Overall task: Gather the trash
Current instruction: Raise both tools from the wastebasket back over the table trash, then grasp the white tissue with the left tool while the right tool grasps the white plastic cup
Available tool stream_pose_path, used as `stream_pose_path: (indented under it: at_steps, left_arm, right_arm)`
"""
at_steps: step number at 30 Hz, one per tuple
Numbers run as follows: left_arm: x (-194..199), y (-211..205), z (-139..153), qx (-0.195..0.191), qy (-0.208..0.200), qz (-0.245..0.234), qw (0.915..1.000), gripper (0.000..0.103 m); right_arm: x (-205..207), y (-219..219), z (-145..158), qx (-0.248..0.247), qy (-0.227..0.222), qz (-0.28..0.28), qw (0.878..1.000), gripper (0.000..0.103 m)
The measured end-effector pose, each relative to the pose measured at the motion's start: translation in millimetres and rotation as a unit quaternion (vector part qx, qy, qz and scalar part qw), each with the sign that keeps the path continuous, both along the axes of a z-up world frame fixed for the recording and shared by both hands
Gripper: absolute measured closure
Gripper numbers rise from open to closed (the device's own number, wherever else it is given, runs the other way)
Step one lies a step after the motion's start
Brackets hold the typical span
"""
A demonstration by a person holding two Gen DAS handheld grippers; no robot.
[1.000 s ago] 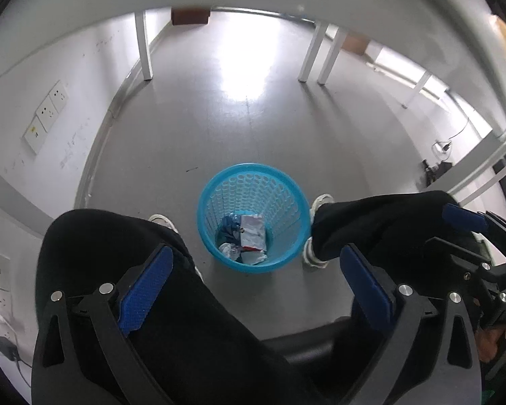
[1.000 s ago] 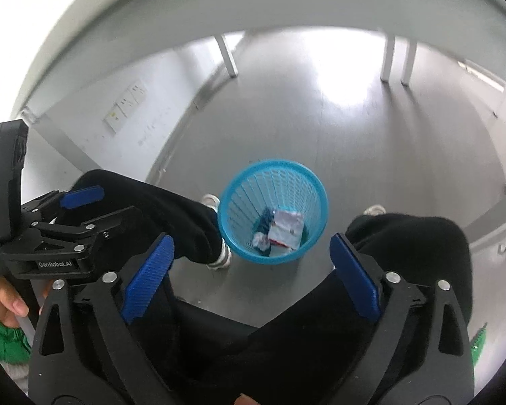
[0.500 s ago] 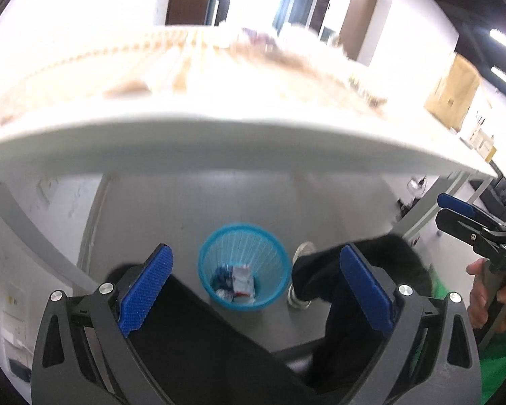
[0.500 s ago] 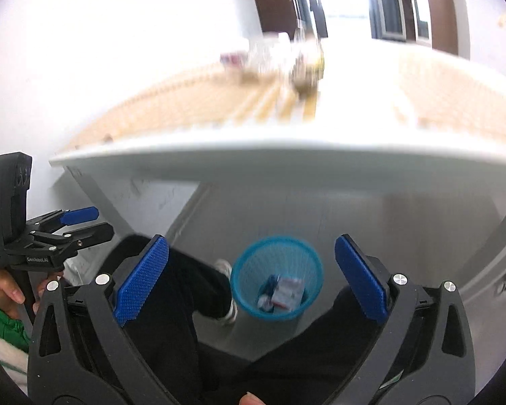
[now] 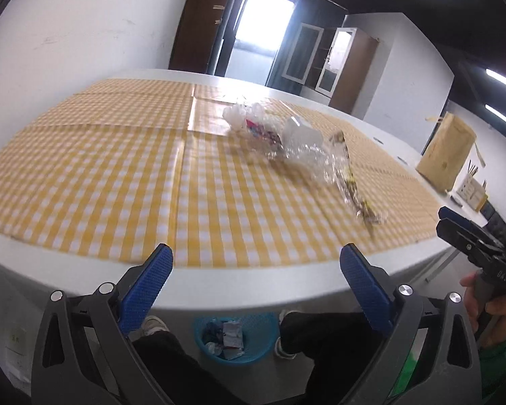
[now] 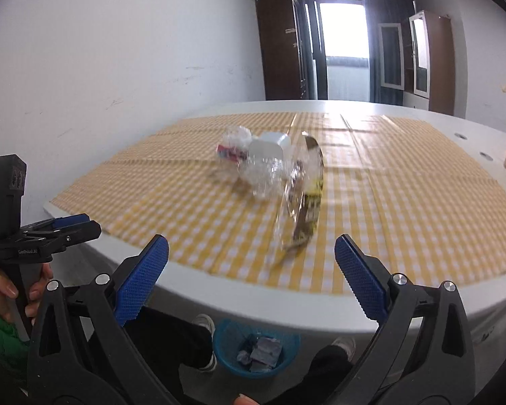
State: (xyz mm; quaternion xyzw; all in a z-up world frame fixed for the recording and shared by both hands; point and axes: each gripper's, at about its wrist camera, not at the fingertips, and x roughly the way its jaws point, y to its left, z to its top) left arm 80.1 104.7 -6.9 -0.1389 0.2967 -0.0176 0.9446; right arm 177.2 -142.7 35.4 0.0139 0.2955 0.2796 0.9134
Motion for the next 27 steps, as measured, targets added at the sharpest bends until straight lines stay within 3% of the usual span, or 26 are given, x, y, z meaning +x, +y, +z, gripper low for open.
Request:
stream_pose_path:
  at_steps: [6, 15, 27]
  left_arm:
    - [30, 9, 18, -0.005, -0.007, -0.001, 1.0000, 0.006]
    - [81, 20, 51, 0.032, -0.009, -0.028, 0.9991, 0.007]
    - [147, 27, 55, 0.085, 0.020, -0.039, 0.9954, 0.015]
  right_arm:
    - [40, 19, 15, -0.011, 0.000, 0.005, 1.000, 0.012]
    - [93, 44, 18, -0.027, 0.013, 0.022, 0.999, 0.018]
    - [153, 77, 9, -0.054, 0.037, 0.035, 0.997, 0.036]
